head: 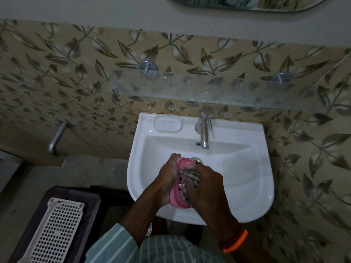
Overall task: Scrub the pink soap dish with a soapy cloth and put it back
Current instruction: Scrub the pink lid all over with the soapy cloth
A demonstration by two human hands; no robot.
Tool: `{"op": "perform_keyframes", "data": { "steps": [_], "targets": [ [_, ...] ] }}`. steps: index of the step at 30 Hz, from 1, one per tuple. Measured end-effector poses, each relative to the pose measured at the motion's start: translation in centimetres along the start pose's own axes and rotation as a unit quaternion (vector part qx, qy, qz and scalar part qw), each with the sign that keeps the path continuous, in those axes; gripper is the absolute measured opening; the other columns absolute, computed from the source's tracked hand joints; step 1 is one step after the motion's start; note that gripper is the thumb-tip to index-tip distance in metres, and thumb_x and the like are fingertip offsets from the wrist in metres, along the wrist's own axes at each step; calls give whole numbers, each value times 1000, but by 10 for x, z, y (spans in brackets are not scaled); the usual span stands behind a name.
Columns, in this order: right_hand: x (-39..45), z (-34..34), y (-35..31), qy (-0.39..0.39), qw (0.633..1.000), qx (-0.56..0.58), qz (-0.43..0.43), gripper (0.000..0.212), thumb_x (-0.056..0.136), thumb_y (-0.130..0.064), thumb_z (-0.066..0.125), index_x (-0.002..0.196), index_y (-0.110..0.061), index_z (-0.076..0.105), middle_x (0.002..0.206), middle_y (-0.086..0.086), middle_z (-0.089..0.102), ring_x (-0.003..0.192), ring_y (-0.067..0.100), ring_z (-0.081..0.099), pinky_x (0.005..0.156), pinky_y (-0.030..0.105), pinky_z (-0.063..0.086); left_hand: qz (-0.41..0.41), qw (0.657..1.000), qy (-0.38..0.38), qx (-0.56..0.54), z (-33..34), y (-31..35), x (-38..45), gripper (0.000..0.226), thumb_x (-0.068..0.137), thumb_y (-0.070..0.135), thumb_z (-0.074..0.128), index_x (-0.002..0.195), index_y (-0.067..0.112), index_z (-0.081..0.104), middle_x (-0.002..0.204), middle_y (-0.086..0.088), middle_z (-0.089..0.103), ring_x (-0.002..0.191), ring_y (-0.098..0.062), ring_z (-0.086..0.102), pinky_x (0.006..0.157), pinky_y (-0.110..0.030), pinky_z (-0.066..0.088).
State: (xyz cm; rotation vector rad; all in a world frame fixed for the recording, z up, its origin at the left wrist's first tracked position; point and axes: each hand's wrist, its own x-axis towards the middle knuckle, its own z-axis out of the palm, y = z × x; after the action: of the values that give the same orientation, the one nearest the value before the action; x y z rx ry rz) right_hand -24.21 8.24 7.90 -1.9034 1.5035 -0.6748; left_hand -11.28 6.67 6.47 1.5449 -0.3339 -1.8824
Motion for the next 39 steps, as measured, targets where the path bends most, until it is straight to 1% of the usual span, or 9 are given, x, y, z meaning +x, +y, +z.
{"op": "perform_keyframes", "data": {
  "steps": [7, 12, 19, 25, 27, 31, 33, 36, 39],
  "targets": [
    [16, 1, 3, 43, 996, -76, 26, 17, 93, -25, 61, 83, -11, 60, 77, 1, 61, 67, 13, 58, 55, 10, 36, 54, 997, 35, 34, 6, -3, -4, 45, 102, 48, 39, 95, 12, 65, 92, -15, 67, 85, -24, 62, 74, -33, 51],
    [10, 2, 6, -23, 996, -4, 88, 20, 92, -33, 64, 86, -15, 60, 80, -1, 64, 72, 11, 65, 63, 28, 58, 41, 998, 52, -10, -3, 3, -6, 51, 98, 55, 44, 102, 10, 68, 95, -19, 68, 89, -33, 64, 84, -42, 52],
    [13, -3, 0, 40, 995, -95, -14, 8, 92, -22, 59, 92, -15, 54, 86, 0, 58, 73, 17, 58, 60, 29, 50, 13, 1000, 19, 3, 2, -8, -5, 50, 103, 50, 39, 71, 17, 61, 64, -5, 63, 70, -19, 59, 71, -31, 52],
    [18, -21, 6, 7, 996, 36, 87, 9, 93, -26, 64, 91, -21, 56, 81, -4, 66, 70, 8, 67, 61, 32, 60, 12, 999, 27, -22, 5, 0, -16, 64, 80, 65, 54, 111, 10, 64, 100, -19, 61, 89, -31, 59, 85, -42, 53],
    [22, -38, 9, 35, 953, 238, 182, 6, 98, -24, 58, 101, -22, 63, 88, 2, 74, 79, 15, 73, 70, 38, 62, 5, 998, 27, -52, -2, 3, -17, 63, 83, 62, 52, 113, 8, 65, 92, -18, 65, 79, -29, 63, 81, -42, 54],
    [22, -67, 9, 29, 690, 674, 260, 27, 101, -18, 43, 105, -3, 65, 91, 15, 74, 82, 24, 73, 71, 34, 61, -19, 998, 27, -58, -15, 6, -16, 62, 96, 57, 44, 113, 2, 67, 85, -20, 70, 71, -31, 67, 80, -45, 57],
    [18, -68, 10, 31, 633, 735, 242, 33, 98, -31, 49, 96, -3, 66, 90, 15, 71, 88, 27, 70, 84, 39, 58, -27, 997, 20, -68, -15, 7, -18, 70, 95, 58, 43, 122, -2, 67, 95, -25, 70, 78, -34, 68, 88, -50, 54],
    [8, -57, 12, 30, 692, 694, 194, 34, 94, -28, 56, 75, 0, 62, 75, 16, 68, 79, 30, 69, 81, 44, 56, -37, 997, 10, -61, -10, 6, -19, 74, 95, 59, 42, 127, -5, 63, 97, -25, 68, 80, -34, 67, 86, -50, 55],
    [-7, -44, 16, 18, 882, 457, 114, 13, 84, 1, 70, 79, 11, 64, 80, 21, 71, 77, 33, 72, 68, 52, 60, -24, 999, 17, -28, -4, 5, -18, 71, 96, 61, 41, 124, -2, 61, 97, -21, 67, 81, -31, 66, 75, -41, 59]
  ]
}}
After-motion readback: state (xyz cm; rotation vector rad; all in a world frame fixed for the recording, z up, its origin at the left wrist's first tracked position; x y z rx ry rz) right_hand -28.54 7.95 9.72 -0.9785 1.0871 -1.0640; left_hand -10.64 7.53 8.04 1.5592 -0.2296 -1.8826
